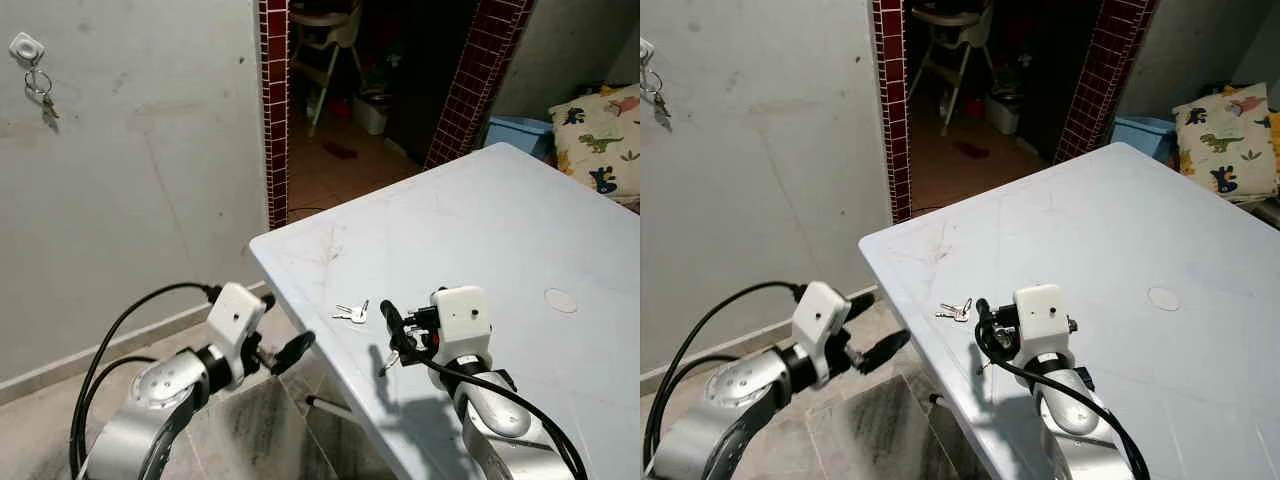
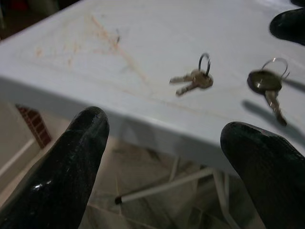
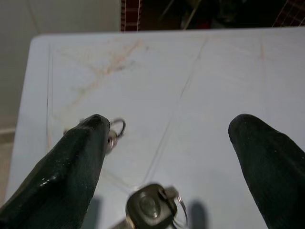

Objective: Hang keys on a hook

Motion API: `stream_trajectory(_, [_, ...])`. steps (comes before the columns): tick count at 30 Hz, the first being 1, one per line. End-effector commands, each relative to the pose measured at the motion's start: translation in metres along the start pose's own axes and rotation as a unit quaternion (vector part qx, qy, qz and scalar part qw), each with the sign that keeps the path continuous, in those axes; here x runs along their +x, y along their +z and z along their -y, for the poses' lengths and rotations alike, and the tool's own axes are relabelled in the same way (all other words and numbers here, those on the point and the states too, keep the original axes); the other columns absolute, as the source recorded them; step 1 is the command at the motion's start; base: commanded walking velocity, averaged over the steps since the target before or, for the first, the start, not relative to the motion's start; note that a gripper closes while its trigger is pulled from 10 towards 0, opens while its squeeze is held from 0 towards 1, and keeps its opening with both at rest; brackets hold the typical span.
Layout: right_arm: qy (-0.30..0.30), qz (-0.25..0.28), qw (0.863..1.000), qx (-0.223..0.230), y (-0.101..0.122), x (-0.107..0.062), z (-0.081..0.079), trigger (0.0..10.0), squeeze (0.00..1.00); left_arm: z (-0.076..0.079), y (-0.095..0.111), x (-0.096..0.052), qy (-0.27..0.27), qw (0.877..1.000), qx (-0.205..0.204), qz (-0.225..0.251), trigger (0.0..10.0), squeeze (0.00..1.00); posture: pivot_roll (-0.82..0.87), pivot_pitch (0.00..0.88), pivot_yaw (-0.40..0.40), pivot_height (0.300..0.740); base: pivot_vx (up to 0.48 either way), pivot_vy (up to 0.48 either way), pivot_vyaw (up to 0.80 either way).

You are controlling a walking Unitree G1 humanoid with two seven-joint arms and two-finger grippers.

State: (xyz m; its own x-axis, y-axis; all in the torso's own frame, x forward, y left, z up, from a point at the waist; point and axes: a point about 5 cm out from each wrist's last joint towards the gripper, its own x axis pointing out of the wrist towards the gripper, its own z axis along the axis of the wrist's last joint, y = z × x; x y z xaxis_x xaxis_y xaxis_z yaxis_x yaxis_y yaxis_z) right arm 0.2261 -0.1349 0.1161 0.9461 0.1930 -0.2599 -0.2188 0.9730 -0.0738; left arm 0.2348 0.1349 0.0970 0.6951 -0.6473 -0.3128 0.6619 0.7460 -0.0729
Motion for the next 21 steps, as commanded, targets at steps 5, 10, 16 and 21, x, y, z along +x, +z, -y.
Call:
stream_trajectory(5, [0.007,-0.017,1.0,-0.005,-0.001,-0.006,0.009,10.0,0.0,0.006,0.006,0.001,-0.034,0.999,-0.002,0.003,10.0,0.0,0.03,0.0,-0.062,0.74,0.0,0.0,0.0])
stream_trajectory(10, [0.01,-0.038,0.999,-0.018,-0.003,-0.005,0.012,10.0,0.0,0.009,0.007,0.002,-0.06,0.998,-0.001,-0.003,10.0,0.0,0.03,0.0,-0.063,0.74,0.0,0.0,0.0])
stream_trajectory(16, [0.028,-0.089,0.996,-0.018,-0.02,-0.007,0.013,10.0,0.0,0.01,0.008,0.006,-0.07,0.998,0.003,-0.004,10.0,0.0,0.02,0.0,-0.063,0.74,0.0,0.0,0.0])
stream_trajectory(21, [0.026,-0.106,0.994,-0.025,-0.028,-0.005,0.016,10.0,0.0,0.01,0.008,0.006,-0.072,0.997,0.0,-0.003,10.0,0.0,0.02,0.0,-0.066,0.74,0.0,0.0,0.0])
